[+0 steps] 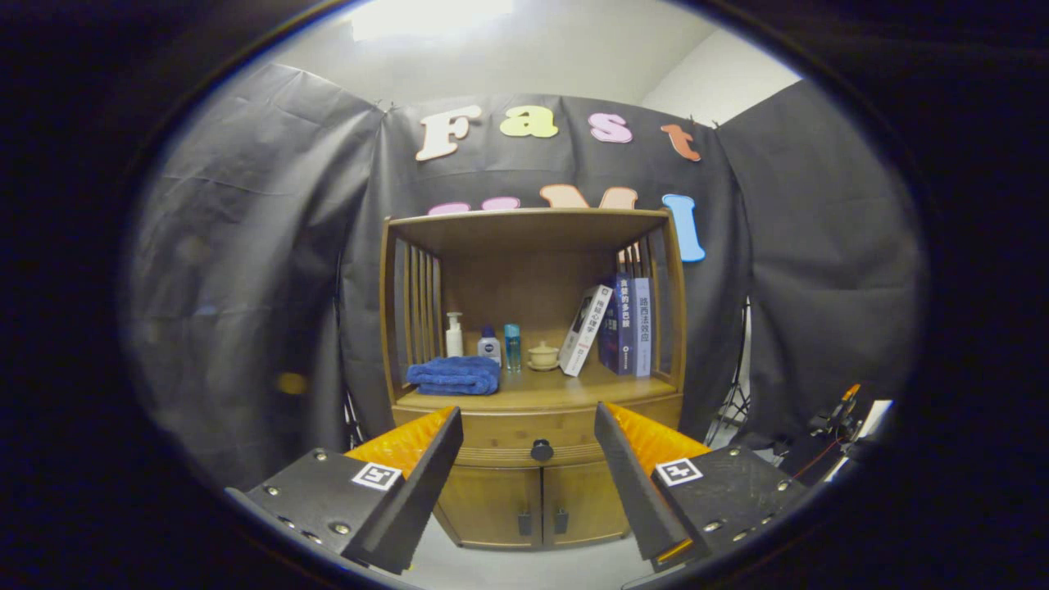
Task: Pull open the drawer, take out the items inside it, and place them on the countertop above the cabinet.
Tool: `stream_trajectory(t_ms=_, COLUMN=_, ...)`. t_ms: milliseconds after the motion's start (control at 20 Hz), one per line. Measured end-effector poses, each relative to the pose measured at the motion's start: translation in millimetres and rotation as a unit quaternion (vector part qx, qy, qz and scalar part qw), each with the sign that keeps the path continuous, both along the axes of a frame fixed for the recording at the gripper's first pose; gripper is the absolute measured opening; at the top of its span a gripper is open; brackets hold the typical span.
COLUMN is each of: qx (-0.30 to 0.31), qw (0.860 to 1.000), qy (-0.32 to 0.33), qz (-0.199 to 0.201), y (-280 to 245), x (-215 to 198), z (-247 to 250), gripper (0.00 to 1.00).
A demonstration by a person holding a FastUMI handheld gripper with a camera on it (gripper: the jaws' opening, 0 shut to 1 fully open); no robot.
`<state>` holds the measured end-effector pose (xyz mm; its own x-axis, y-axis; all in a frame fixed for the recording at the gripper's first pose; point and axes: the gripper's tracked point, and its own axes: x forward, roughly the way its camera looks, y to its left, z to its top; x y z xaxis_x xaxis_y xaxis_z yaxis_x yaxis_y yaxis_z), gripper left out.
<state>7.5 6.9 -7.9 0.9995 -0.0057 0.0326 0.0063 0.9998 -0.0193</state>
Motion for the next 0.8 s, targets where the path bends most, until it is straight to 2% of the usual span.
stream_trajectory(t_ms=350, qx=-0.009, qw=1.000, qy=0.011, qz=0.007, y=1.8, x=32.6, z=-39.6, gripper=0.97)
stream_trajectory(t_ms=800, qx=0.009, qw=0.998, qy=0.054, qz=0.011, y=-6.3, x=114.4, z=-114.2, gripper=0.97)
